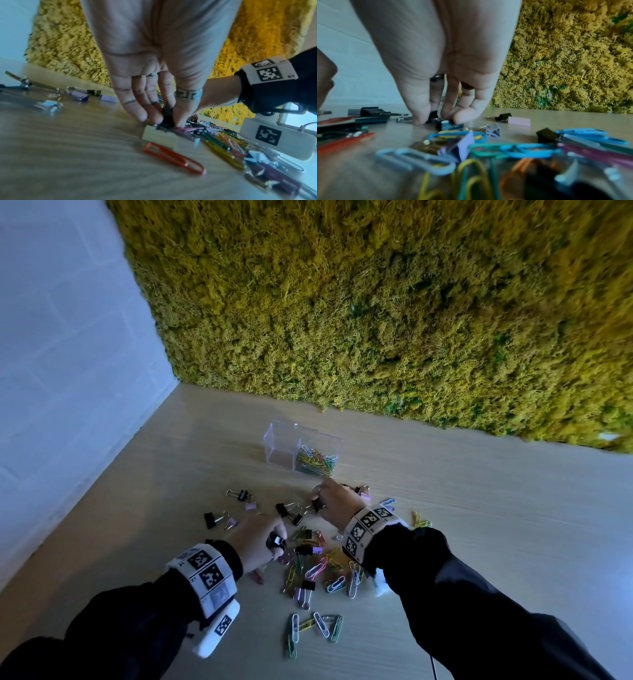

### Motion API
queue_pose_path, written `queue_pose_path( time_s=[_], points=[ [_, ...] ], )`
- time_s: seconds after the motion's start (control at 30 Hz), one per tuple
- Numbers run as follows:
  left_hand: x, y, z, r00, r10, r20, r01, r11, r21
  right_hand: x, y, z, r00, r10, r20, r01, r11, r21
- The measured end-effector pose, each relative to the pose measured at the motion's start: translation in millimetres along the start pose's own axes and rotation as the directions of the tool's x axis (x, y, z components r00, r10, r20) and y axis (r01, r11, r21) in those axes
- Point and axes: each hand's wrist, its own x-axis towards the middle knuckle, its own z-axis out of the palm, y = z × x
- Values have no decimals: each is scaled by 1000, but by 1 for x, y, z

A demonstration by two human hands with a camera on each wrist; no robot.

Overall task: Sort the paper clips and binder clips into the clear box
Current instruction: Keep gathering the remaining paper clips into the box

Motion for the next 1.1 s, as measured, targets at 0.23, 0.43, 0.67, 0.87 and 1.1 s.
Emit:
queue_pose_path(
  time_s=[0.23, 0.43, 0.67, 0.87, 1.1],
  points=[
    [3, -5, -27, 990, -39, -137, 1, 965, -263, -3, -4, -11, 993, 36, -116, -30, 998, 46],
    [29, -7, -52, 943, -222, -250, 109, 911, -398, -18, -33, 3, 982, -169, -80, 169, 986, -3],
    [13, -17, -40, 967, -33, -251, 6, 994, -105, -23, -42, 0, 990, -128, -63, 121, 987, -105],
    [-12, -13, -21, 982, -115, 147, 78, 969, 234, -19, -65, 8, 994, -90, 56, 100, 973, -210],
    [-17, -24, -11, 997, -69, -31, 73, 990, 123, -3, -55, -14, 991, 28, -130, -39, 996, -84]
  ],
)
